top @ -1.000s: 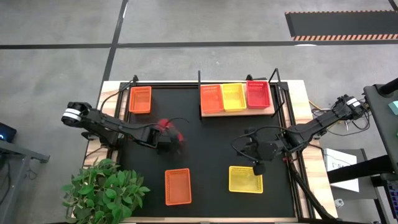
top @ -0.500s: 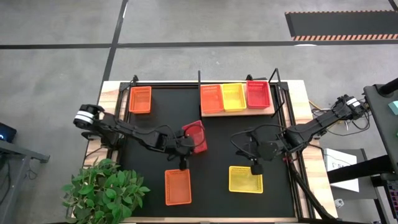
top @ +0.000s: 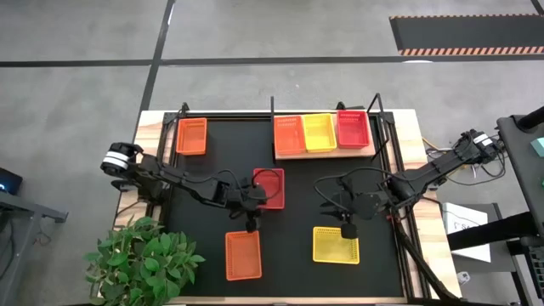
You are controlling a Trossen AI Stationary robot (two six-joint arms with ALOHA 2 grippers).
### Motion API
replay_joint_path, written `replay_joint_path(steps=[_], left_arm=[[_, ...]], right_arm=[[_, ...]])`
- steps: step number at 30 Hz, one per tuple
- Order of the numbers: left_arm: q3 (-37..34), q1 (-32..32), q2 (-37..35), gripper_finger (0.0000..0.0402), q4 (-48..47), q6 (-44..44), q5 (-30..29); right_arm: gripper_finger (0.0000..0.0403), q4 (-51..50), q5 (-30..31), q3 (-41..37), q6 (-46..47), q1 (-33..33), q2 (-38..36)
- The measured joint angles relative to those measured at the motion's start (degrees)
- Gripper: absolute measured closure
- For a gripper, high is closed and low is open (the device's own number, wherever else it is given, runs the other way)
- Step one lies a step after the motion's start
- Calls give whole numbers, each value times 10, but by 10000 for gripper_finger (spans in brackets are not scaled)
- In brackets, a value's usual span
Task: Stack baskets on shelf by color
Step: Stack the red bin on the stacked red bins on the shelf
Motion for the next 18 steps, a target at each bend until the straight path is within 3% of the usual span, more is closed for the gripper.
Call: replay_joint_path(steps=[7, 13, 18], left_arm=[[0, -1, -45, 265, -2, 53, 2], [-9, -4, -114, 265, 13, 171, -1], [-46, -4, -152, 265, 108, 275, -13]], right_arm=[[283, 52, 64, 0, -6, -4, 17], [275, 143, 53, 0, -50, -21, 72], [277, 180, 9, 25, -72, -45, 139]])
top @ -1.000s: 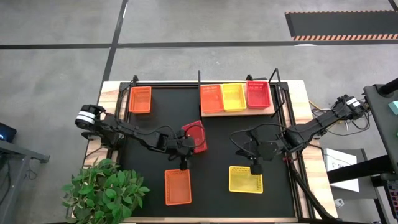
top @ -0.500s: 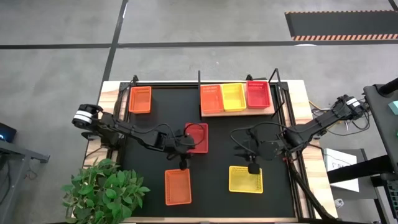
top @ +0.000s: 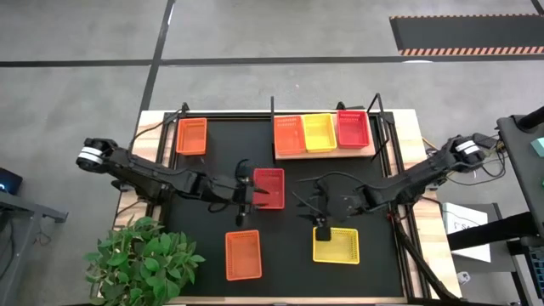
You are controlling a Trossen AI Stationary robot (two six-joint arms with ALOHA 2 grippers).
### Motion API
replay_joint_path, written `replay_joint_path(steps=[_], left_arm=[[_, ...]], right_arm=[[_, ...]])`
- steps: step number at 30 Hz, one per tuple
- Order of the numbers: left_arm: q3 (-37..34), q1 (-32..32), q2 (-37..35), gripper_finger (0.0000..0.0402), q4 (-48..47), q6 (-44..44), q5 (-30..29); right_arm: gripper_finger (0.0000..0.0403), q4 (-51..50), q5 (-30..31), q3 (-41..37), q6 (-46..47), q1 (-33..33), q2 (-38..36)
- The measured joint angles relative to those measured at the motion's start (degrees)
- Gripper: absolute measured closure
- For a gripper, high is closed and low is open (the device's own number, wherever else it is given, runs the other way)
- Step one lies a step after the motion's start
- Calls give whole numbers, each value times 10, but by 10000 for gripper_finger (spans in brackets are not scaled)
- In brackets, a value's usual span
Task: Stack baskets on shelf by color
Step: Stack the red bin on the stacked red bins on the shelf
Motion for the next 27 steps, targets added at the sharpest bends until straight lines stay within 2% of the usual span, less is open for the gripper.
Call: replay_joint_path(steps=[4, 7, 17, 24, 27], left_arm=[[-23, 1, -22, 265, 72, 85, -33], [-23, 1, -45, 265, 74, 115, -46], [-65, 0, -106, 265, 82, 97, -47], [-75, 0, -125, 265, 85, 75, -48], [-80, 0, -134, 265, 84, 66, -48]], right_arm=[[274, -14, -50, 54, -6, -22, 55], [273, -34, -77, 96, -21, -35, 96], [269, -131, -90, 222, -40, -60, 228], [270, -135, -92, 283, -65, -100, 303], [270, -134, -142, 295, -66, -118, 333]])
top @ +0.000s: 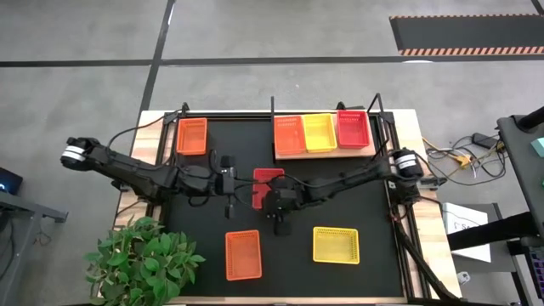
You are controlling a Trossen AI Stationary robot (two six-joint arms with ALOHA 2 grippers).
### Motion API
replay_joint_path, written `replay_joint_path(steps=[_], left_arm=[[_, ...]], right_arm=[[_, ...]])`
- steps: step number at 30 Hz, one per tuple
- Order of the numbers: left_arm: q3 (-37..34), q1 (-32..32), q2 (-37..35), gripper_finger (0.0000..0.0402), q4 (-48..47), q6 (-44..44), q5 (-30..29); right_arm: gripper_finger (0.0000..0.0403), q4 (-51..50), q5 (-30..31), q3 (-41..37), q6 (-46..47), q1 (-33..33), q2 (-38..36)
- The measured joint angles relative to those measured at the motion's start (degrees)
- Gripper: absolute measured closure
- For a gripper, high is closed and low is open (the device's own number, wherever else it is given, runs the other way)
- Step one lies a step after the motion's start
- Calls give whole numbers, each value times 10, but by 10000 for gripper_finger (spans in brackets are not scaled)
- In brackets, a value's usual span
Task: Stack baskets on shelf by color
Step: Stack the red bin on the stacked red bins on the shelf
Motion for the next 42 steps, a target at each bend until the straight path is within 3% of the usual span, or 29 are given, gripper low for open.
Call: replay_joint_path(steps=[7, 13, 18, 25, 34, 42], left_arm=[[-8, 0, -8, 265, 3, 1, -1], [-9, 0, -8, 265, 3, 0, 0], [-10, 0, -8, 265, 4, -1, 0], [-11, 0, -8, 265, 7, -1, 0], [-12, 0, -8, 265, 16, -1, 0], [-14, 0, -8, 265, 18, -2, 0]], right_arm=[[294, -3, -90, 17, -9, -25, 45], [379, -1, -95, 23, -37, -24, 55], [393, -33, -93, 23, -60, -21, 38], [394, -80, -94, 23, -74, -8, -9], [391, -37, -92, 22, -42, -4, -14], [323, -30, -61, 22, 5, -5, -13]])
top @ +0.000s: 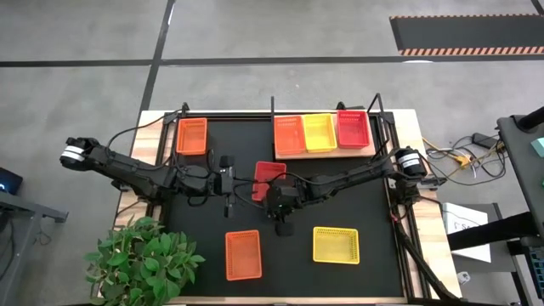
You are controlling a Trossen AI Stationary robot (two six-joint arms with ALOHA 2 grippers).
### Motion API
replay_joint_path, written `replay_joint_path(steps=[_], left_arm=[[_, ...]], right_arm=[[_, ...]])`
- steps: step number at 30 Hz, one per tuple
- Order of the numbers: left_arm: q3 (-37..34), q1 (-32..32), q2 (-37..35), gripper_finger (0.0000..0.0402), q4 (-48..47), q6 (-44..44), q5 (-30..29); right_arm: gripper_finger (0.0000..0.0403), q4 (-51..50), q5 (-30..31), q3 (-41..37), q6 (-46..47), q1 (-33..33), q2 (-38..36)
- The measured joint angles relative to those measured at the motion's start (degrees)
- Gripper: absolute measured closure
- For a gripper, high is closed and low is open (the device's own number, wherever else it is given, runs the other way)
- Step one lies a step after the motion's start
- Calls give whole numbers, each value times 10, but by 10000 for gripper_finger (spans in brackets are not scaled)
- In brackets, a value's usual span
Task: Stack baskets on shelf by color
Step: Stack the red bin on the stacked red bins on the shelf
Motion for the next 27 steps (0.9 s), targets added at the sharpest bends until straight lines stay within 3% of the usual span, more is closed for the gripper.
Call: replay_joint_path(steps=[7, 14, 20, 27], left_arm=[[-1, 0, 0, 265, 1, -1, 0], [-2, 0, 0, 265, 1, -14, 0], [-3, 0, 0, 265, -2, -15, 0], [-3, 0, 0, 265, 2, -14, 0]], right_arm=[[249, 18, 101, 0, 22, -2, 10], [226, 57, 102, 0, 18, -9, 73], [254, 55, 103, -1, 18, -14, 105], [346, 52, 86, 0, 1, -13, 96]])
